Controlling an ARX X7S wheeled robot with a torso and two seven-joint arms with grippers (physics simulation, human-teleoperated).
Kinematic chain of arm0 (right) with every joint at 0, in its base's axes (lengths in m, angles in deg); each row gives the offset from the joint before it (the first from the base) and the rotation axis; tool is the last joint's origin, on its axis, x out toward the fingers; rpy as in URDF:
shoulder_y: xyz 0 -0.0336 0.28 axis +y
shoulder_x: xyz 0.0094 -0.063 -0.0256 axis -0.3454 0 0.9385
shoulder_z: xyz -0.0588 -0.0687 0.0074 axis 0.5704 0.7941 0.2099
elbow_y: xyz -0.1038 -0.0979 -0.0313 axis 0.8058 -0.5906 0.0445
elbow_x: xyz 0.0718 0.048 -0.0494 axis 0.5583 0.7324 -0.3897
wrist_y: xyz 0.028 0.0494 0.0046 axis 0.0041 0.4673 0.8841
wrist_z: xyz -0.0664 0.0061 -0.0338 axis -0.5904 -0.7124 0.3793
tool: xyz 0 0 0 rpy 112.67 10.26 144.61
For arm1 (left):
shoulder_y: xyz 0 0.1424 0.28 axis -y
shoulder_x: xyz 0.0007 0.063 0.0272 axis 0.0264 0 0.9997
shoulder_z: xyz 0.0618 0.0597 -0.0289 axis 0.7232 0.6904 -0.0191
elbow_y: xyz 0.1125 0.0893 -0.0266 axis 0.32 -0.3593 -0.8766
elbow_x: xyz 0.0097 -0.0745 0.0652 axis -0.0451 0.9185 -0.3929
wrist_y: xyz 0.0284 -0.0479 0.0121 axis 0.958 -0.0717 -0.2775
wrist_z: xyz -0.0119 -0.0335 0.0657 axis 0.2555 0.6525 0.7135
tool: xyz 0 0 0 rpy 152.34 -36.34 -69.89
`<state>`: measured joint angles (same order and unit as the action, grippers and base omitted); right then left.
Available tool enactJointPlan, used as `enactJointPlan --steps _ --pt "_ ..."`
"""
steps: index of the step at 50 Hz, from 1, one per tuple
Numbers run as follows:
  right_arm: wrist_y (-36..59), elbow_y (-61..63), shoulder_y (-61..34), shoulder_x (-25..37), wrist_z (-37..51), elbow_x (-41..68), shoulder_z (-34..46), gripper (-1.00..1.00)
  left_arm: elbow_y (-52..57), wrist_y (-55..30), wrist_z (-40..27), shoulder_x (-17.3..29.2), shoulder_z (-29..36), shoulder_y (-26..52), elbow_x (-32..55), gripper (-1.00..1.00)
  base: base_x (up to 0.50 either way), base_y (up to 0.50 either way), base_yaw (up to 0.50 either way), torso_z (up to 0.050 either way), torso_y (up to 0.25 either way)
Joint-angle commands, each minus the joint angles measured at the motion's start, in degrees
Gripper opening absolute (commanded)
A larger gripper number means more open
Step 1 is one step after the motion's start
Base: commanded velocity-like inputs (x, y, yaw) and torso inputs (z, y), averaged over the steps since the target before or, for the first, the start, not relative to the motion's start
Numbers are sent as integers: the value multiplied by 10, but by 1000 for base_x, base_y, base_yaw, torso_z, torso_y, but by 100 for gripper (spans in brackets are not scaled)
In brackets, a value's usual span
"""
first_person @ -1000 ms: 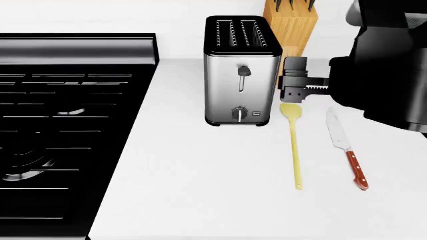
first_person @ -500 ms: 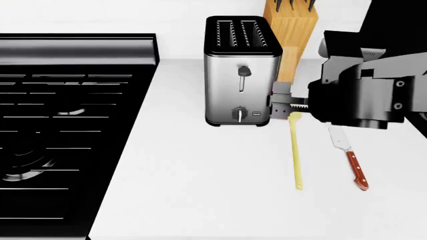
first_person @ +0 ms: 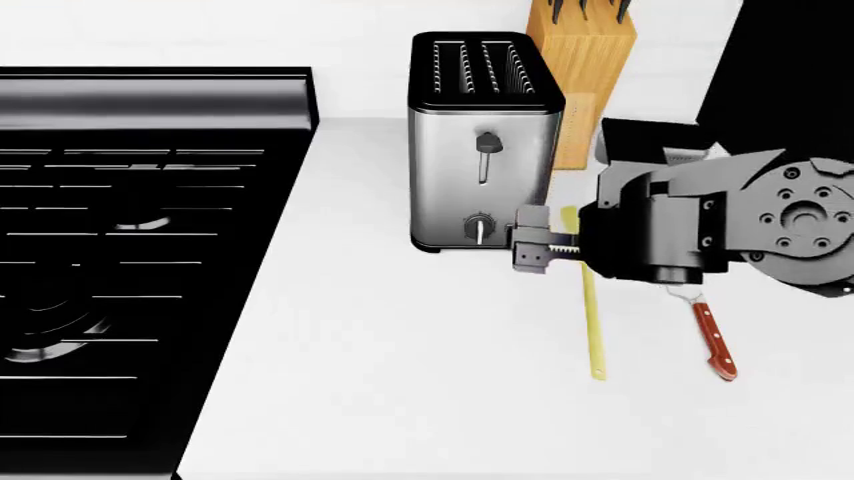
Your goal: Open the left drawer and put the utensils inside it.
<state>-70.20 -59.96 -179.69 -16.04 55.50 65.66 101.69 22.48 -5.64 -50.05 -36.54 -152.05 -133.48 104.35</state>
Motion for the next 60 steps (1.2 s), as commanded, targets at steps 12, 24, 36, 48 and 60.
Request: enactJointPlan --steps 12,24,36,48,60 --pt "-5 -57 64 -11 -19 1 17 100 0 0 -5 4 14 0 -13 100 0 0 0 0 0" --pt "0 -71 78 -16 -23 4 18 100 0 5 -4 -1 21 0 -20 100 0 0 0 0 0" --pt "11 -99 92 -23 -37 1 23 100 0 6 -3 -1 24 0 -25 100 0 0 0 0 0" --pt "16 -119 111 -32 -44 -5 29 100 0 11 -6 -3 42 0 -41 100 0 0 0 0 0" --pt "16 -106 111 -27 -36 -9 29 -100 0 15 -5 -5 43 0 -42 100 0 0 0 0 0"
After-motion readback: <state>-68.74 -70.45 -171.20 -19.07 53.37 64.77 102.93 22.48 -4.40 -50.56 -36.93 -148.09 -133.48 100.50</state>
